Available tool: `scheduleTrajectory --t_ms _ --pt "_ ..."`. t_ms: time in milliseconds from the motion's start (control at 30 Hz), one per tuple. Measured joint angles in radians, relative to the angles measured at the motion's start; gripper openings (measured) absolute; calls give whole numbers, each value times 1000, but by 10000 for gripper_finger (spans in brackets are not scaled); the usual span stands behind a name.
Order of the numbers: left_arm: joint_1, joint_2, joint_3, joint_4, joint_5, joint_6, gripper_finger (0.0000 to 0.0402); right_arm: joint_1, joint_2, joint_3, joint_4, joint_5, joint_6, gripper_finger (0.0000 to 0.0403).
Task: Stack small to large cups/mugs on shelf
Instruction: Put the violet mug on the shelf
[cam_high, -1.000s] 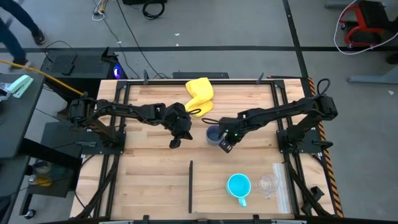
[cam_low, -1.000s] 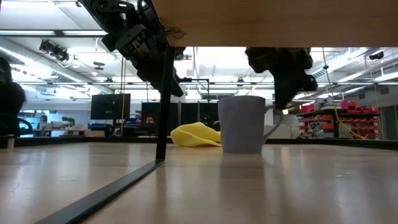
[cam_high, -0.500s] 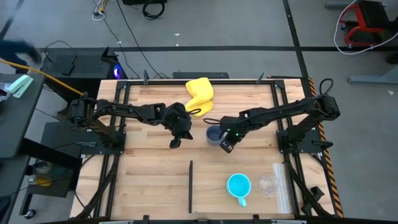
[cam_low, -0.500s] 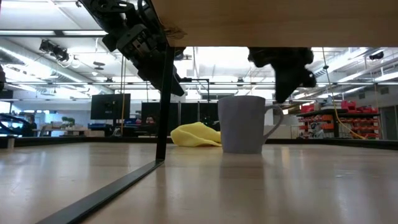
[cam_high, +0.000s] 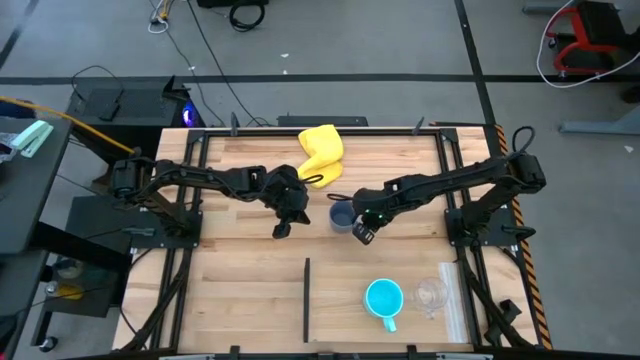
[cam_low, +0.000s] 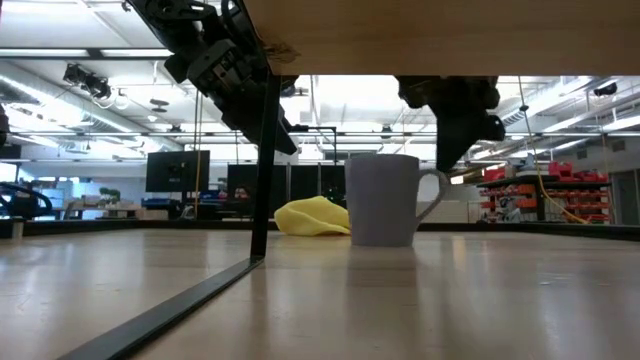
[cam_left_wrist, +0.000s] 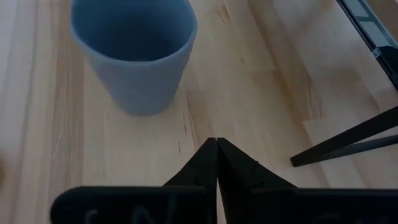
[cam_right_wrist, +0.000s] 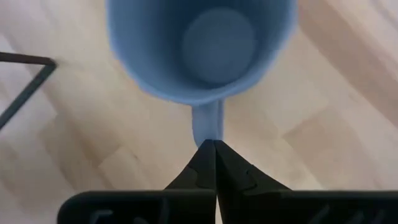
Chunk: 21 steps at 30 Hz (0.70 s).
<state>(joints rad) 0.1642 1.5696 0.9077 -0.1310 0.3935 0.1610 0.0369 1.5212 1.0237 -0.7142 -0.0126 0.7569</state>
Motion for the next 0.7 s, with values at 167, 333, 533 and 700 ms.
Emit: scheduleTrajectory --t_ms 167,333,533,700 --pt "0 0 0 0 0 0 14 -2 24 0 75 -52 -16 1" --pt "0 0 0 0 0 0 24 -8 24 -1 113 -49 -32 1" --pt "0 0 0 0 0 2 17 -9 24 -1 118 -49 -46 1" --pt "0 0 0 2 0 7 11 -8 20 -1 105 -115 -25 1"
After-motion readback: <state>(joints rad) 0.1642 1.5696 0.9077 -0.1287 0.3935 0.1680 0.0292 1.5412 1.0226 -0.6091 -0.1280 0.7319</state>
